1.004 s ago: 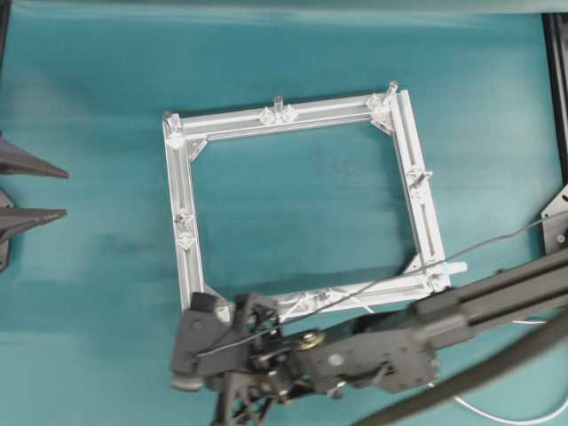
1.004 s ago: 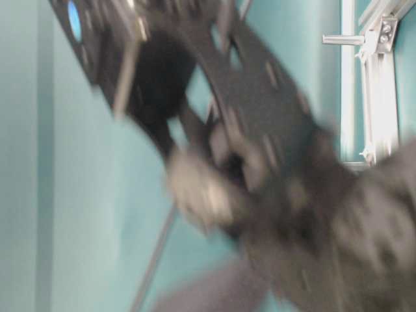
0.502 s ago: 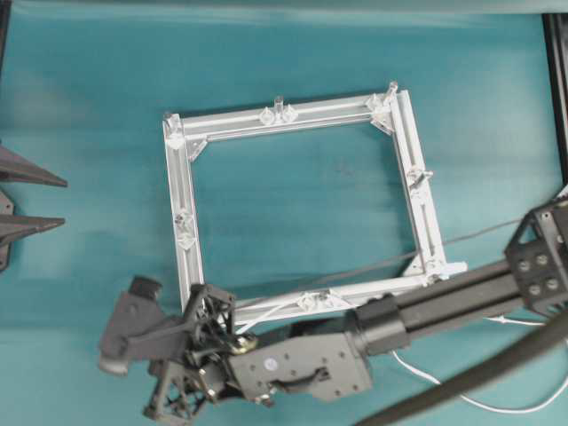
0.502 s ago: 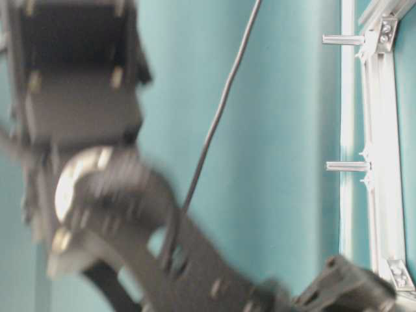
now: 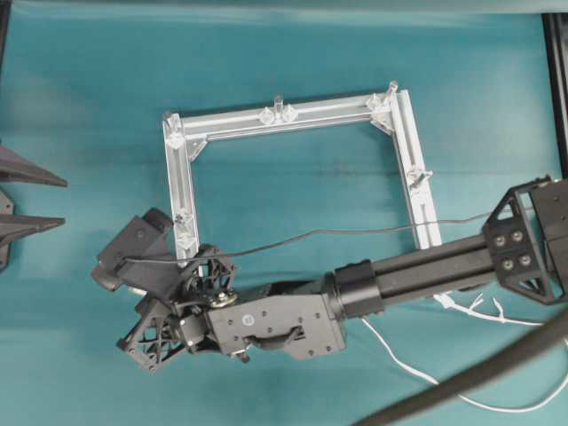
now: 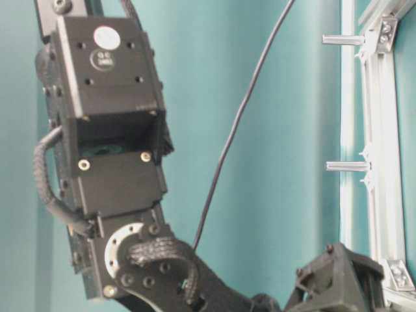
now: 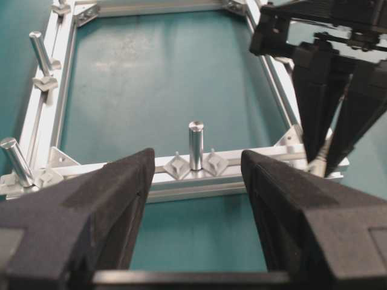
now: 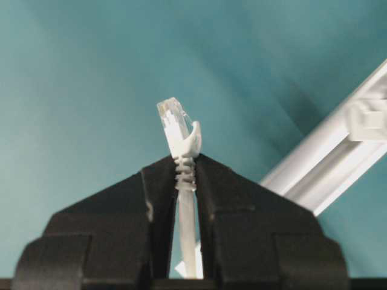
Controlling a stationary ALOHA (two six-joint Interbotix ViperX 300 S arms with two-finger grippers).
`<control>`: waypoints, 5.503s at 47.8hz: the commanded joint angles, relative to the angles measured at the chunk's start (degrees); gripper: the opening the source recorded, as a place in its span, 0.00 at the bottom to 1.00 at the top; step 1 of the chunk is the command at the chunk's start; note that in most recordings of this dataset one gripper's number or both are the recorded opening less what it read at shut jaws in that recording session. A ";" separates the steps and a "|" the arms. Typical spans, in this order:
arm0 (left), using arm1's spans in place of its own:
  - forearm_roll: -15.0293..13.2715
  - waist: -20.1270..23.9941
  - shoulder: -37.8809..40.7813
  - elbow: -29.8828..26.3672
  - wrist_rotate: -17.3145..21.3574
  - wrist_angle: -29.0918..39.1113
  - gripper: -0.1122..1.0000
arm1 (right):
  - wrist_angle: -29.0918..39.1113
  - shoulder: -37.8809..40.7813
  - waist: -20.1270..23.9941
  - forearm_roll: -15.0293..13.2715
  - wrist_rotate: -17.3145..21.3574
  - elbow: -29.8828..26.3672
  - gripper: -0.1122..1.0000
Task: Move the cable alternately left and right between 8 pins so it hooks onto each one.
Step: 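Carry the cable plug leftward along the frame's bottom side, then sweep the plug up the frame's left side past the pins, then route the cable around the top-left corner and rightward across the top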
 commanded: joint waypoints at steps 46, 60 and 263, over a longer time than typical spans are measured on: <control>0.26 -0.09 0.44 -0.70 -0.18 -0.26 0.64 | 6.59 -0.18 -2.29 -8.17 8.00 -1.05 0.19; 0.18 0.00 0.44 -0.70 -0.09 -0.26 0.64 | 10.90 -5.63 -0.70 -9.76 12.13 3.87 0.19; 0.18 0.97 0.35 -2.11 -0.79 1.41 0.64 | -18.81 -13.62 -15.82 -10.55 -0.70 20.04 0.17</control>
